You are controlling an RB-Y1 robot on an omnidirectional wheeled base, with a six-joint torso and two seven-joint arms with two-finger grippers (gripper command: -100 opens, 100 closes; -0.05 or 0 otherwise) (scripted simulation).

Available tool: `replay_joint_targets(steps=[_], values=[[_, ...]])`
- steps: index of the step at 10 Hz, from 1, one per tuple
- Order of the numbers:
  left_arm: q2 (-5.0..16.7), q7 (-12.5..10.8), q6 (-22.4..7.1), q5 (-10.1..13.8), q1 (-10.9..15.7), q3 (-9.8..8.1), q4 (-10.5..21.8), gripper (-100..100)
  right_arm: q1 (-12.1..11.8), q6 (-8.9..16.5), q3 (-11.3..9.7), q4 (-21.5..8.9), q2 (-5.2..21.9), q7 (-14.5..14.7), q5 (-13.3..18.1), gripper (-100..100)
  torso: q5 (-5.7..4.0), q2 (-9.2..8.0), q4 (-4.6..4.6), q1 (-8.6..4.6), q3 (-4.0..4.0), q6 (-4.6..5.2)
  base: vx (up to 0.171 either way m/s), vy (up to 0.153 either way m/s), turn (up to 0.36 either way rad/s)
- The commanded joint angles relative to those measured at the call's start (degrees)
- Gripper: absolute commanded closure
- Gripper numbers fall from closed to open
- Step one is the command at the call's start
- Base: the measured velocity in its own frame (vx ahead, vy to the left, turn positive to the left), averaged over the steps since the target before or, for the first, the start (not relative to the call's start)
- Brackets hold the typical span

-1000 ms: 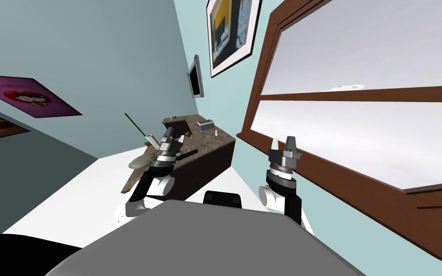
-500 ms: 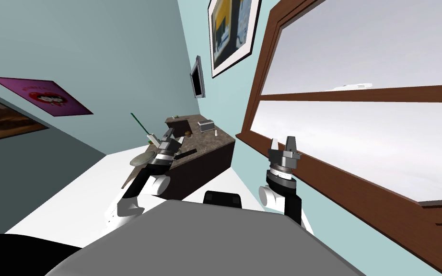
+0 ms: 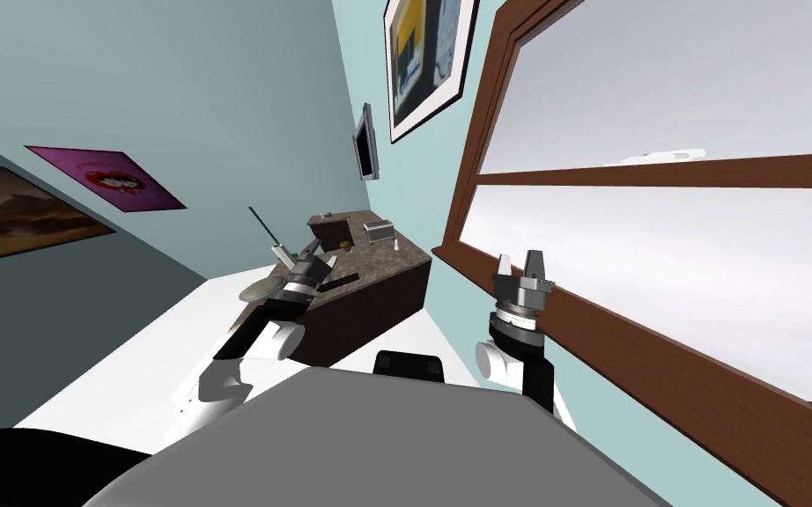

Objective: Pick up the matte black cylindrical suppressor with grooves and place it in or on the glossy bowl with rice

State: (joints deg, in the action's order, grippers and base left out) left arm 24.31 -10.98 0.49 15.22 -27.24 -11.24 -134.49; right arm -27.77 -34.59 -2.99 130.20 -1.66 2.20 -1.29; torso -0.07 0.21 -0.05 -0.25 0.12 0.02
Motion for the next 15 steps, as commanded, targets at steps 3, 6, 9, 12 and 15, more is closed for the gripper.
replay_joint_targets(steps=[3, 6, 9, 12, 15], values=[[3.5, -2.1, -6.2, 3.1, -1.0, -2.14, 0.1, -100, 0.0, 0.0, 0.0, 0.0, 0.0, 0.0, 0.0, 0, 0.01, 0.03, -0.01, 0.05, 0.02, 0.00, 0.046, -0.066, 0.085], [5.1, -2.9, -10.9, 4.6, -1.6, -3.04, 0.2, -100, 0.0, 0.0, 0.0, 0.0, 0.0, 0.0, 0.0, 0, 0.01, 0.08, -0.02, 0.01, 0.04, -0.01, 0.048, -0.065, 0.063], [6.8, -3.8, -14.7, 6.2, -2.2, -3.89, 0.4, -100, 0.0, 0.0, 0.0, 0.0, 0.0, 0.0, 0.0, 0, 0.05, 0.08, -0.01, 0.21, 0.04, -0.01, 0.050, -0.026, 0.045], [10.1, -5.3, -20.0, 9.5, -3.6, -5.41, 0.9, -100, 0.0, 0.0, 0.0, 0.0, 0.0, 0.0, 0.0, 0, 0.03, 0.15, -0.04, 0.14, 0.09, 0.01, 0.075, -0.047, 0.073], [11.8, -5.9, -24.6, 11.2, -4.4, -6.07, 1.2, -100, 0.0, 0.0, 0.0, 0.0, 0.0, 0.0, 0.0, 0, 0.04, 0.20, -0.05, 0.15, 0.12, 0.00, 0.075, -0.038, 0.056]])
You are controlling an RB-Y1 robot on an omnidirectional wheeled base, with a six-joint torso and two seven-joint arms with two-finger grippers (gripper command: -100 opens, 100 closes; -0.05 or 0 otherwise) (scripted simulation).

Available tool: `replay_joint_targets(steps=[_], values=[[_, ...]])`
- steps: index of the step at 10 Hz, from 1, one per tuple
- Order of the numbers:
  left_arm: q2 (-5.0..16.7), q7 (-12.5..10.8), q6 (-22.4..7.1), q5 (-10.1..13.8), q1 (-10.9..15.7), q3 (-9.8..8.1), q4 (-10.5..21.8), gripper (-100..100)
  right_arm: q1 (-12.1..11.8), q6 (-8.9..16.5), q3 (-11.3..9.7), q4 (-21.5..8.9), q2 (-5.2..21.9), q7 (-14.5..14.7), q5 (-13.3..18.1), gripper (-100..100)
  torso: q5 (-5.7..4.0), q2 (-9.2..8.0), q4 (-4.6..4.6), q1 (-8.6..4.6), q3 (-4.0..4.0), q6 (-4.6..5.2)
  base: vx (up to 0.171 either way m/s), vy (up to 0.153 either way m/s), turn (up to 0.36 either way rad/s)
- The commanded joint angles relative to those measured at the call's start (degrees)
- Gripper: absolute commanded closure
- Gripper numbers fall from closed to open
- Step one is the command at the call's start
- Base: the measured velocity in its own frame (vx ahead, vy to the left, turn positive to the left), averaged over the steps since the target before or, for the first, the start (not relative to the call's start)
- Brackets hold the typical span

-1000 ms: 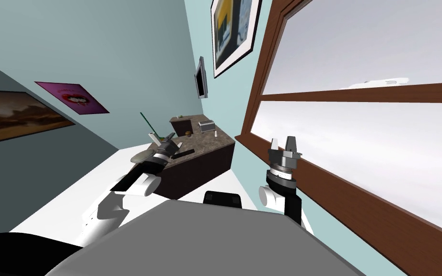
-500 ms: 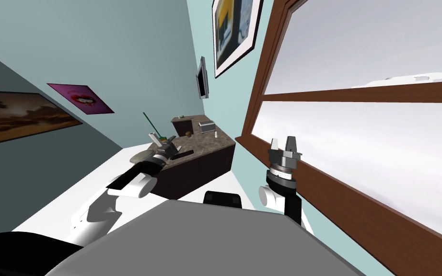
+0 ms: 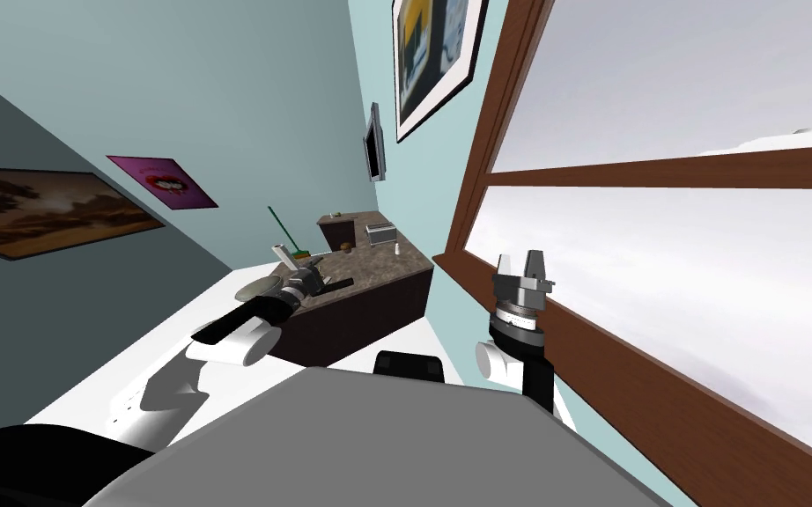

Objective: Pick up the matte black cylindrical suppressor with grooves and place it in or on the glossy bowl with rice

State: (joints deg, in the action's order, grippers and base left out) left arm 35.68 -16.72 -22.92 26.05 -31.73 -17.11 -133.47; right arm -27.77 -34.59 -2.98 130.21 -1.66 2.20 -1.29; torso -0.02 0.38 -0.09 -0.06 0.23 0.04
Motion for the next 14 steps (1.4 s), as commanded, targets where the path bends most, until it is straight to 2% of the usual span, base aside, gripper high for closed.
replay_joint_targets(steps=[1, 2, 3, 4, 5, 6, 7, 8, 9, 10, 11, 13, 14], values=[[0.4, -0.2, -1.9, 0.4, 0.1, -0.20, 0.1, -100, 0.0, 0.0, 0.0, 0.0, 0.0, 0.0, 0.0, 0, 0.00, 0.00, 0.00, 0.00, 0.00, 0.00, 0.037, -0.007, -0.003], [2.0, -0.8, -4.1, 2.1, -0.8, -0.79, 0.5, -100, 0.0, 0.0, 0.0, 0.0, 0.0, 0.0, 0.0, 0, 0.02, -0.09, 0.02, 0.07, -0.05, 0.00, 0.081, -0.026, 0.074], [2.0, -0.8, -5.3, 2.1, -0.8, -0.79, 0.5, -100, 0.0, 0.0, 0.0, 0.0, 0.0, 0.0, 0.0, 0, 0.01, 0.00, 0.01, 0.03, -0.01, -0.02, 0.075, -0.023, 0.057], [3.6, -1.4, -7.1, 3.9, -1.6, -1.32, 0.8, -100, 0.0, 0.0, 0.0, 0.0, 0.0, 0.0, 0.0, 0, 0.01, 0.00, 0.00, 0.03, 0.00, 0.00, 0.108, -0.023, 0.065], [3.6, -1.4, -8.6, 3.9, -1.6, -1.32, 0.8, -100, 0.0, 0.0, 0.0, 0.0, 0.0, 0.0, 0.0, 0, 0.01, 0.10, -0.02, 0.03, 0.05, -0.02, 0.102, -0.013, 0.038], [5.2, -1.8, -10.3, 5.6, -2.6, -1.77, 1.2, -100, 0.0, 0.0, 0.0, 0.0, 0.0, 0.0, 0.0, 0, 0.02, 0.10, -0.03, 0.07, 0.06, 0.00, 0.113, -0.011, 0.073], [5.2, -1.8, -11.9, 5.6, -2.6, -1.77, 1.2, -100, 0.0, 0.0, 0.0, 0.0, 0.0, 0.0, 0.0, 0, 0.02, 0.15, -0.03, 0.08, 0.08, -0.01, 0.089, -0.011, 0.036], [5.2, -1.8, -12.2, 5.6, -2.6, -1.77, 1.2, -100, 0.0, 0.0, 0.0, 0.0, 0.0, 0.0, 0.0, 0, 0.02, 0.08, -0.02, 0.09, 0.05, 0.00, 0.030, -0.006, -0.010], [6.7, -2.3, -14.5, 7.4, -3.5, -2.16, 1.6, -100, 0.0, 0.0, 0.0, 0.0, 0.0, 0.0, 0.0, 0, 0.03, -0.09, 0.01, 0.10, -0.04, 0.01, 0.055, -0.002, 0.057], [6.7, -2.3, -15.5, 7.4, -3.5, -2.16, 1.6, -100, 0.0, 0.0, 0.0, 0.0, 0.0, 0.0, 0.0, 0, 0.03, -0.07, 0.02, 0.12, -0.04, -0.01, 0.079, -0.011, 0.040], [8.2, -2.6, -17.5, 9.1, -4.5, -2.47, 2.1, -100, 0.0, 0.0, 0.0, 0.0, 0.0, 0.0, 0.0, 0, 0.03, -0.02, 0.00, 0.09, -0.01, 0.00, 0.122, -0.004, 0.069], [8.2, -2.6, -18.7, 9.1, -4.5, -2.47, 2.1, -100, 0.0, 0.0, 0.0, 0.0, 0.0, 0.0, 0.0, 0, 0.03, 0.13, -0.03, 0.11, 0.08, 0.01, 0.079, -0.010, 0.010], [9.6, -2.9, -20.9, 10.8, -5.4, -2.71, 2.5, -100, 0.0, 0.0, 0.0, 0.0, 0.0, 0.0, 0.0, 0, 0.03, -0.03, 0.00, 0.09, -0.01, 0.01, 0.062, -0.004, 0.058]])
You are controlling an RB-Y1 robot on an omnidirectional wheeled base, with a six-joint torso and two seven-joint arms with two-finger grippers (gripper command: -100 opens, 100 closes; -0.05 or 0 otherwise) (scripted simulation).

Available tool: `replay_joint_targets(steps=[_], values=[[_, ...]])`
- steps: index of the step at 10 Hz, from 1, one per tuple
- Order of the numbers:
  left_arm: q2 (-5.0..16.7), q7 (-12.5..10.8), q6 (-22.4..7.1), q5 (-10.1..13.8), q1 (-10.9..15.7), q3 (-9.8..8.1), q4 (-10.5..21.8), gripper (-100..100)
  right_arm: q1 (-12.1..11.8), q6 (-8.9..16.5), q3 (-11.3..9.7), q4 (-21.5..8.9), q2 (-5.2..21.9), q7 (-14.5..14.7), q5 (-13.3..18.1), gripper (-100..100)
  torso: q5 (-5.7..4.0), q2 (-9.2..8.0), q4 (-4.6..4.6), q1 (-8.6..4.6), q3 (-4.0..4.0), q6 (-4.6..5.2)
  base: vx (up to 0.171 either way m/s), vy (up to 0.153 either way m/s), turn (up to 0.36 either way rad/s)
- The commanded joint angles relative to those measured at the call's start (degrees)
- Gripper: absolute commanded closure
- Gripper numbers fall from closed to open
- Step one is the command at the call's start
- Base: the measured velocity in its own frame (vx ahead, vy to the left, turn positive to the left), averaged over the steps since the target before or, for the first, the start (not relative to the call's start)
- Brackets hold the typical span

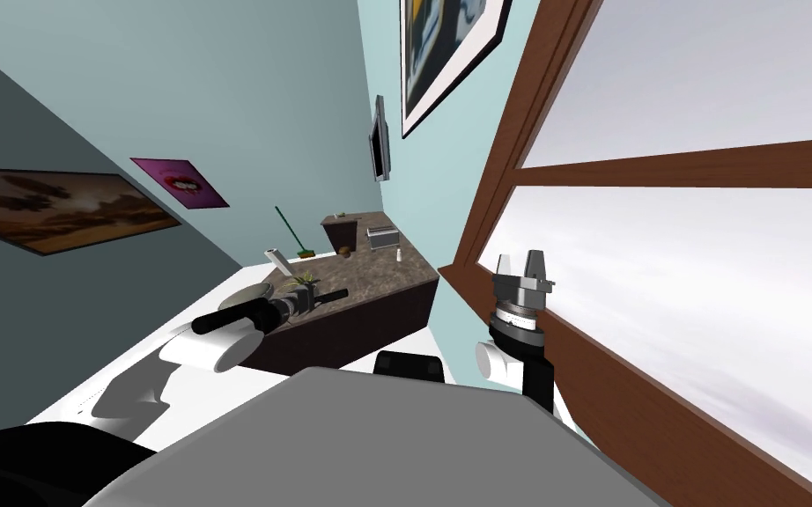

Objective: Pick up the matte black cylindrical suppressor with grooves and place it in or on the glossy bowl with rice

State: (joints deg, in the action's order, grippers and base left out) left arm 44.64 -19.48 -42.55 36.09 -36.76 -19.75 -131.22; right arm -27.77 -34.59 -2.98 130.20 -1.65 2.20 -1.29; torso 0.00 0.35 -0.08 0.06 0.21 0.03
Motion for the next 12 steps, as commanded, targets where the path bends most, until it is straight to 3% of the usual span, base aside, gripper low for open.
replay_joint_targets(steps=[1, 2, 3, 8, 12], values=[[0.6, -0.2, -2.2, 0.8, -0.4, -0.07, 0.3, -100, 0.0, 0.0, 0.0, 0.0, 0.0, 0.0, 0.0, 0, 0.00, 0.00, 0.00, 0.00, 0.00, 0.00, 0.075, 0.000, 0.032], [2.0, -0.4, -4.1, 2.5, -1.4, -0.25, 0.8, -100, 0.0, 0.0, 0.0, 0.0, 0.0, 0.0, 0.0, 0, 0.01, 0.02, -0.01, 0.02, 0.02, 0.02, 0.126, -0.005, 0.040], [2.0, -0.4, -5.1, 2.5, -1.4, -0.25, 0.8, -100, 0.0, 0.0, 0.0, 0.0, 0.0, 0.0, 0.0, 0, 0.01, 0.18, -0.04, 0.01, 0.10, 0.01, 0.124, 0.005, 0.033], [5.5, -0.8, -12.5, 7.2, -4.2, -0.46, 2.3, -100, 0.0, 0.0, 0.0, 0.0, 0.0, 0.0, 0.0, 0, 0.01, 0.01, -0.02, 0.01, 0.03, 0.01, 0.082, 0.004, 0.047], [5.5, -0.8, -13.1, 7.2, -4.2, -0.46, 2.3, -100, 0.0, 0.0, 0.0, 0.0, 0.0, 0.0, 0.0, 0, 0.01, -0.29, 0.06, 0.05, -0.16, 0.03, 0.003, -0.004, 0.013]])
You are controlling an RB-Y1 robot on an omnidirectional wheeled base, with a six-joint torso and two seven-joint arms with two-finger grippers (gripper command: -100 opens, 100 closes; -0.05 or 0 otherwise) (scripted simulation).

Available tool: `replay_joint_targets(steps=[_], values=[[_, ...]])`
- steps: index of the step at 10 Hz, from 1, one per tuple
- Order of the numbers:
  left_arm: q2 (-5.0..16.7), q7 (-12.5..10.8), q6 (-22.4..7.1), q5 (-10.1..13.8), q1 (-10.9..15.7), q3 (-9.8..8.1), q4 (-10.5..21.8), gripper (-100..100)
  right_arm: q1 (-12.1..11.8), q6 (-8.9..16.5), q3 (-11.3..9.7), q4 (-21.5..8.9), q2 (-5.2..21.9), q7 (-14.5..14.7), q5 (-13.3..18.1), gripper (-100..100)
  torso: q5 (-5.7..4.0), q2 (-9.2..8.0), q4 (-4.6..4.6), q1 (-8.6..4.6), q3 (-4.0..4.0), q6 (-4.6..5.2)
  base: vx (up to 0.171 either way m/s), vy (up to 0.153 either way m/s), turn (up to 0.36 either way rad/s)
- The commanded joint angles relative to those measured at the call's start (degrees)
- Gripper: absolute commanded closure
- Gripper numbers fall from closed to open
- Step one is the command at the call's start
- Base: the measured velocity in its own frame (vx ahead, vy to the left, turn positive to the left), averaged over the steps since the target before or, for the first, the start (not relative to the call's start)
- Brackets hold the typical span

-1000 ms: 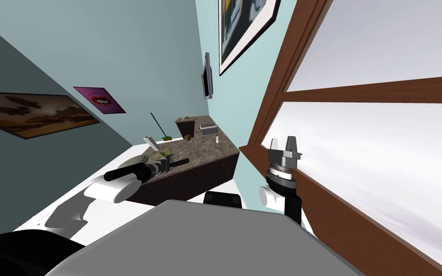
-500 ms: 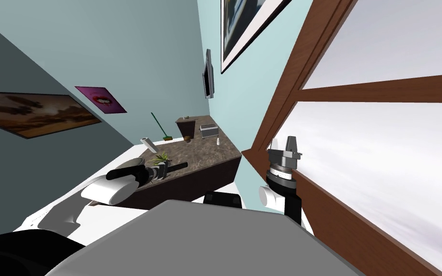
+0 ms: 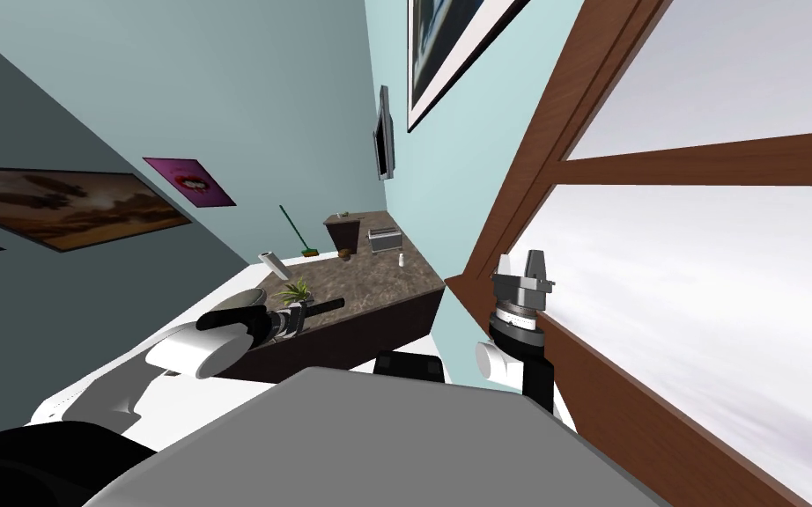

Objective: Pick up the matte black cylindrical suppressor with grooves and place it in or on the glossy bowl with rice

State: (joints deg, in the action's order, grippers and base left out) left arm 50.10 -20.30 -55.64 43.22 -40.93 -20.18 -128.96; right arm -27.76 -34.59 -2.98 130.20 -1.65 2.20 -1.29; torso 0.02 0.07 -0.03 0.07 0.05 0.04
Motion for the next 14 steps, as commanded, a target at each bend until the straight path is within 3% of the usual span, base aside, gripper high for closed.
replay_joint_targets(steps=[1, 5, 14], values=[[0.0, 0.0, 0.0, 0.0, 0.0, -0.03, 0.0, -100, 0.0, 0.0, 0.0, 0.0, 0.0, 0.0, 0.0, 0, 0.00, 0.00, 0.00, 0.00, 0.00, 0.00, 0.004, -0.005, 0.013], [0.0, 0.0, 0.0, 0.0, 0.0, -0.03, 0.0, -100, 0.0, 0.0, 0.0, 0.0, 0.0, 0.0, 0.0, 0, 0.00, -0.01, 0.00, 0.01, -0.01, 0.00, -0.003, 0.004, -0.010], [2.5, -4.8, -7.3, 2.7, 1.1, -1.99, 8.9, -100, 0.0, 0.0, 0.0, 0.0, 0.0, 0.0, 0.0, 0, 0.02, -0.07, 0.01, 0.08, -0.04, 0.02, -0.025, 0.022, -0.136]])
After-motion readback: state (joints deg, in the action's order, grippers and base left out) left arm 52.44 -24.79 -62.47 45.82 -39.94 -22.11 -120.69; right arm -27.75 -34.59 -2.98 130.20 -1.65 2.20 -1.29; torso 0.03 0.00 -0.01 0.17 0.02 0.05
